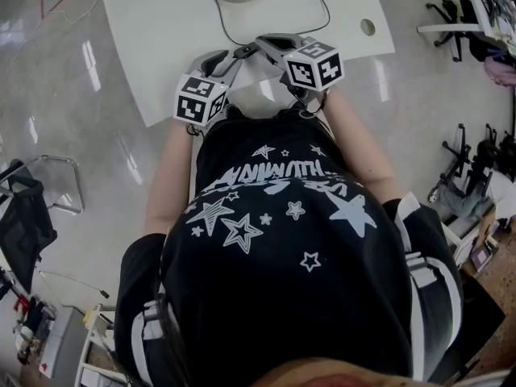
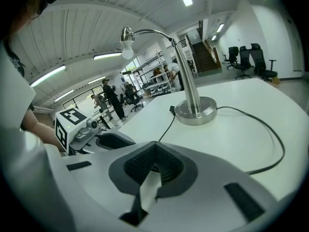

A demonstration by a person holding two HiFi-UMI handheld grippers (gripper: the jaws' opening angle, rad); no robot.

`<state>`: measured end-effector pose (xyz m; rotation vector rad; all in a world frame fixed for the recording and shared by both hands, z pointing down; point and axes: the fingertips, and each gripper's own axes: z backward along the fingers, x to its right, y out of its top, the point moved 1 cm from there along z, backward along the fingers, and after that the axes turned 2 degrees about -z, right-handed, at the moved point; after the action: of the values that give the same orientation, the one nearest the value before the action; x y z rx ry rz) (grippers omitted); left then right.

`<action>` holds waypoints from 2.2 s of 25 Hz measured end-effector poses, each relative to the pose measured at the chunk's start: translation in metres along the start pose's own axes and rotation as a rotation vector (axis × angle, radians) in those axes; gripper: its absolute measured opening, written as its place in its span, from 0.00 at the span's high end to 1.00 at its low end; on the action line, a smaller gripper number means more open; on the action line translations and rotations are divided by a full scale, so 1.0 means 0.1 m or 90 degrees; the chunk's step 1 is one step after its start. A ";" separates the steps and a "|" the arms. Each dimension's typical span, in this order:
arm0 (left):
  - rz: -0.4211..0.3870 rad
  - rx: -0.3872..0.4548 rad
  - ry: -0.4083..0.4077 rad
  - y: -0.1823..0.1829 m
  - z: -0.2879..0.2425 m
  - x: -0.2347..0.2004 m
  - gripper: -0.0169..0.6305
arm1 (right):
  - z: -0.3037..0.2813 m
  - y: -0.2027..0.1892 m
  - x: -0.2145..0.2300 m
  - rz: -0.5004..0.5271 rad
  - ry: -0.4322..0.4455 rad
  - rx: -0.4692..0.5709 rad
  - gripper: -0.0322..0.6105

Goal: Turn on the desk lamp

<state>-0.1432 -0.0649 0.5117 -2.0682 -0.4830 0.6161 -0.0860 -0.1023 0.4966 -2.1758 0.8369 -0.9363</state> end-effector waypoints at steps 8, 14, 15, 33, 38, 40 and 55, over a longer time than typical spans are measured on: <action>0.057 0.064 0.089 0.17 0.21 -0.06 0.78 | 0.08 0.00 0.21 -0.002 0.048 -0.006 0.94; 0.091 0.125 0.182 0.36 0.37 0.00 0.78 | 0.12 0.06 0.27 0.035 0.111 -0.028 0.94; 0.101 0.135 0.198 0.39 0.38 0.02 0.78 | 0.14 0.08 0.29 0.044 0.123 -0.033 0.94; 0.142 0.218 0.410 0.57 -0.08 0.99 0.84 | 0.83 -0.14 1.10 0.122 0.279 -0.082 0.94; 0.171 0.240 0.482 0.53 -0.05 1.29 0.90 | 1.10 -0.20 1.14 0.145 0.319 -0.092 0.94; 0.177 0.244 0.507 0.53 -0.06 1.44 0.93 | 1.23 -0.23 1.19 0.150 0.333 -0.091 0.94; 0.197 0.245 0.536 0.44 -0.12 2.03 0.96 | 1.65 -0.44 1.20 0.150 0.356 -0.075 0.94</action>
<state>0.0308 0.0162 0.4309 -1.8251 0.4176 -0.0357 0.1220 -0.1177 0.4837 -1.8676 1.4050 -1.4253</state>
